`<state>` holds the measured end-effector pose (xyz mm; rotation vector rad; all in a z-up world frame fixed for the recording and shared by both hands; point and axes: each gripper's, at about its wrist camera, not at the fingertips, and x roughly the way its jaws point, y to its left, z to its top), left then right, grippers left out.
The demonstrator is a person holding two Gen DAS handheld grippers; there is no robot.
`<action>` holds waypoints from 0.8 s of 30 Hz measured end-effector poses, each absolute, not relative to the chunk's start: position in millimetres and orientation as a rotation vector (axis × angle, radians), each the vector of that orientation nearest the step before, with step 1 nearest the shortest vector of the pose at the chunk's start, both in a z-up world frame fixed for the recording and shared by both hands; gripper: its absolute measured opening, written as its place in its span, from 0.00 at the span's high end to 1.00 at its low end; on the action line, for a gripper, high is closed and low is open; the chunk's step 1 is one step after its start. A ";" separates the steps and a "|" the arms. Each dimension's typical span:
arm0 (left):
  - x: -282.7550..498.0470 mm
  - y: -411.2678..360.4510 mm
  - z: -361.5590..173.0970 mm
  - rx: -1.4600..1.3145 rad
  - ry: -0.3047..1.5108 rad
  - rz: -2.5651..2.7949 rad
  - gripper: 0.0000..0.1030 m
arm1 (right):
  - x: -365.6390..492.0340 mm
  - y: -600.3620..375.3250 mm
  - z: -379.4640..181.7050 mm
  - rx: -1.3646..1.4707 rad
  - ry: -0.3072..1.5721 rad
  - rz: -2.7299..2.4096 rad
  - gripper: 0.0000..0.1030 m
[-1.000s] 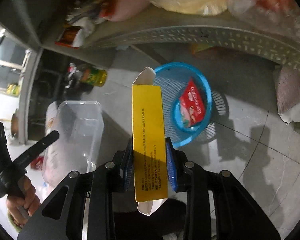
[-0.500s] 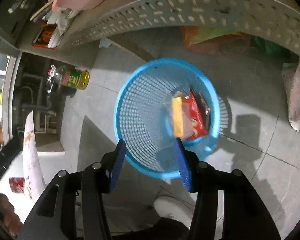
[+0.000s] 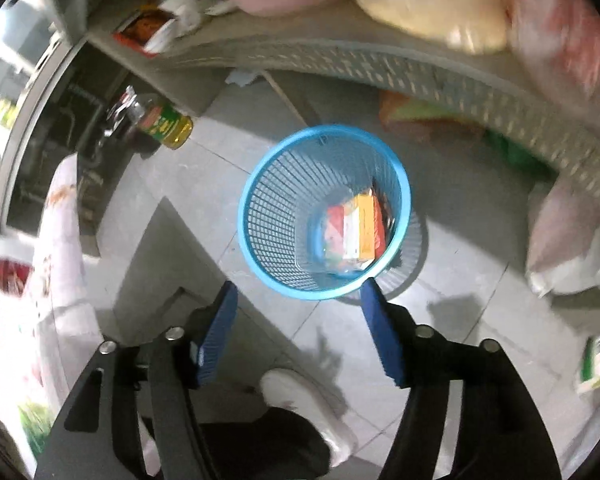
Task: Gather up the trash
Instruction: 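Return both tools to the table and grasp the blue toothpaste box with the left tool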
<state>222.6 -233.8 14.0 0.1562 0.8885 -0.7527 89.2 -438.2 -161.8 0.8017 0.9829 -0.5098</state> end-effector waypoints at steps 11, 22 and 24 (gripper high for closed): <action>156.6 -91.6 43.4 -0.075 0.845 -0.682 0.14 | 105.7 -352.5 -29.6 0.326 0.825 -0.611 0.06; 111.8 92.4 43.2 -0.225 0.718 -0.313 0.12 | 129.2 -253.0 45.0 0.115 0.707 -0.393 0.06; 107.6 118.3 34.2 -0.257 0.735 -0.253 0.12 | 131.9 -233.8 57.1 0.116 0.666 -0.302 0.06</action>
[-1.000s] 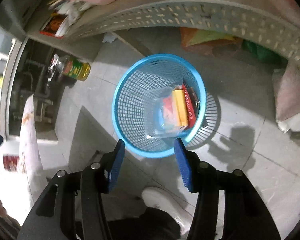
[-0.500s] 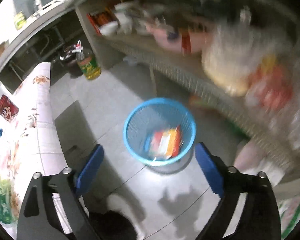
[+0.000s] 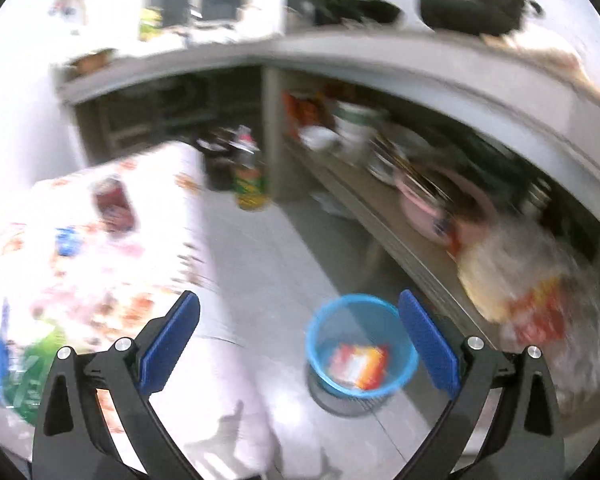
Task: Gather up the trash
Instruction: 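Return both tools to the table and grasp the blue toothpaste box with the left tool, then lift the toothpaste box with the left tool while the right tool grasps the pink sponge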
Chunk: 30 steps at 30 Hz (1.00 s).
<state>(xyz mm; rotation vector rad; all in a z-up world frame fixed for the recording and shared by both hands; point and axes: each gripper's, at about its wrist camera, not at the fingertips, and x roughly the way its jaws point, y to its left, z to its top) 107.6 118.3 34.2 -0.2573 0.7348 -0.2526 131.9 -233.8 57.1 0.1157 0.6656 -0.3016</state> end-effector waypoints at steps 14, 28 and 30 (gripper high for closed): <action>123.8 156.7 -47.3 -0.260 0.893 -0.054 0.12 | 255.9 -50.2 85.6 0.030 0.914 0.473 0.06; 144.6 158.8 -72.8 -0.254 0.949 0.013 0.35 | 366.3 79.5 -0.8 -0.372 1.264 0.471 0.06; 144.2 162.5 -74.7 -0.279 0.956 0.002 0.35 | 371.7 82.4 -10.4 -0.382 1.289 0.449 0.06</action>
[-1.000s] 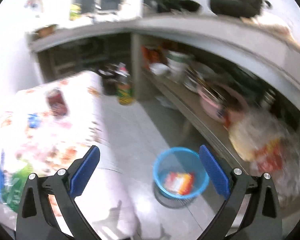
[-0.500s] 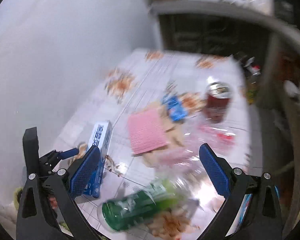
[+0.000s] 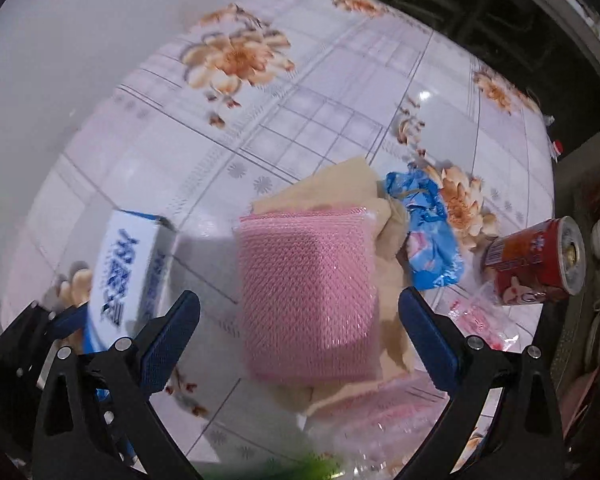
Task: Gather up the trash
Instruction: 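Lift the toothpaste box with the left tool while the right tool grasps the pink sponge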
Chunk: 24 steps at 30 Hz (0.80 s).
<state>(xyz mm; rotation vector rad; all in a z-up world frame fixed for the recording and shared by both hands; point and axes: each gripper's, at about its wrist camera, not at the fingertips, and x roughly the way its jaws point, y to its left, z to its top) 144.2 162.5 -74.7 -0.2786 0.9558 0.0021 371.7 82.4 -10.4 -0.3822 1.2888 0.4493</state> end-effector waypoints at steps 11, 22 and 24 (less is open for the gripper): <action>149.4 167.4 -77.3 -0.289 0.953 0.001 0.35 | 378.6 81.9 -32.0 -0.416 1.312 0.396 0.19; 147.9 169.1 -75.8 -0.306 0.946 0.014 0.43 | 374.3 75.0 -16.9 -0.360 1.280 0.400 0.24; 146.6 170.7 -75.6 -0.315 0.945 0.015 0.44 | 372.6 72.3 -11.9 -0.344 1.270 0.404 0.24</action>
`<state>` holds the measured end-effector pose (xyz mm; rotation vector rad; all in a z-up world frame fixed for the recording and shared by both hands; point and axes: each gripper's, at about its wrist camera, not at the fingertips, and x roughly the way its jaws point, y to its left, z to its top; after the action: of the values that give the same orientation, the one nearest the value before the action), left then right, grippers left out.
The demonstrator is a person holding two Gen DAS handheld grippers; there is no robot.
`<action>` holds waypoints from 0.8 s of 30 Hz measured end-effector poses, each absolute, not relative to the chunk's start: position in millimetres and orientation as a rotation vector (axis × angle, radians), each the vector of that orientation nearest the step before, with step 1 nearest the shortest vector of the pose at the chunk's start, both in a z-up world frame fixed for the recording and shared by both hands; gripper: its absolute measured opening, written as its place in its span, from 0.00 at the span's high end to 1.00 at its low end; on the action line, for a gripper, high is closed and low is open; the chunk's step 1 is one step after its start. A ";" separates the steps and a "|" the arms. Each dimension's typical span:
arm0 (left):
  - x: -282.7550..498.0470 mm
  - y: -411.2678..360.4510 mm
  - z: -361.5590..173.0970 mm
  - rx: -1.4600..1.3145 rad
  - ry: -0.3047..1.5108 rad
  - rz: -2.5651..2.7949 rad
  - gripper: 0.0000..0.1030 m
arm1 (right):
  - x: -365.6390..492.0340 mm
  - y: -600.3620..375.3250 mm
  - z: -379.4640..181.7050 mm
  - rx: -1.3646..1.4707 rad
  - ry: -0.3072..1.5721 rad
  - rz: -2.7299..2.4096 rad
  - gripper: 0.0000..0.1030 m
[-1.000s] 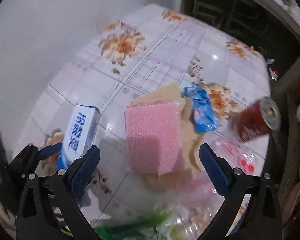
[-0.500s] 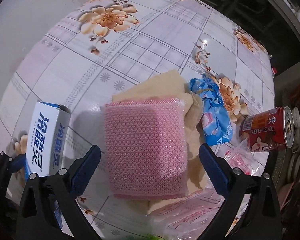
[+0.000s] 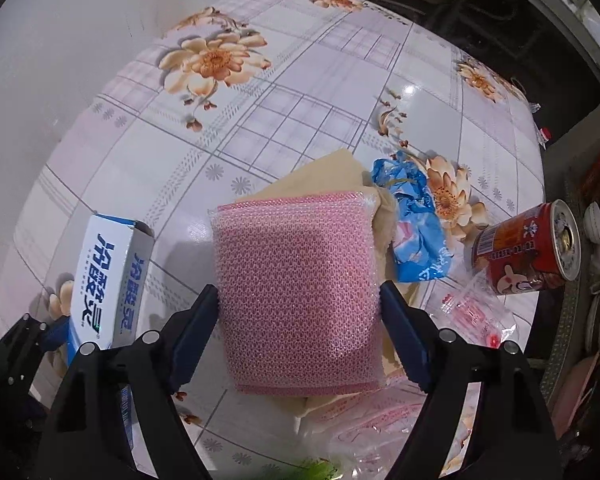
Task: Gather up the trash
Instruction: 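Lift the toothpaste box with the left tool while the right tool grasps the pink sponge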
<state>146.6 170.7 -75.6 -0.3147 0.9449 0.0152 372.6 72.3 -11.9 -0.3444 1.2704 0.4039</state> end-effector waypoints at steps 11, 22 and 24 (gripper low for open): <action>136.9 179.2 -68.2 -0.349 0.915 0.032 0.48 | 362.0 53.6 16.6 -0.225 1.227 0.454 0.25; 126.3 182.8 -46.8 -0.380 0.838 0.004 0.53 | 337.7 25.2 60.9 -0.071 1.124 0.501 0.25; 124.8 181.5 -41.7 -0.378 0.824 -0.006 0.53 | 329.5 17.1 68.5 -0.049 1.096 0.501 0.25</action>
<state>124.8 181.5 -41.7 -0.3778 0.8239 -0.0056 329.5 17.1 68.5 -0.0487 1.0956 0.5009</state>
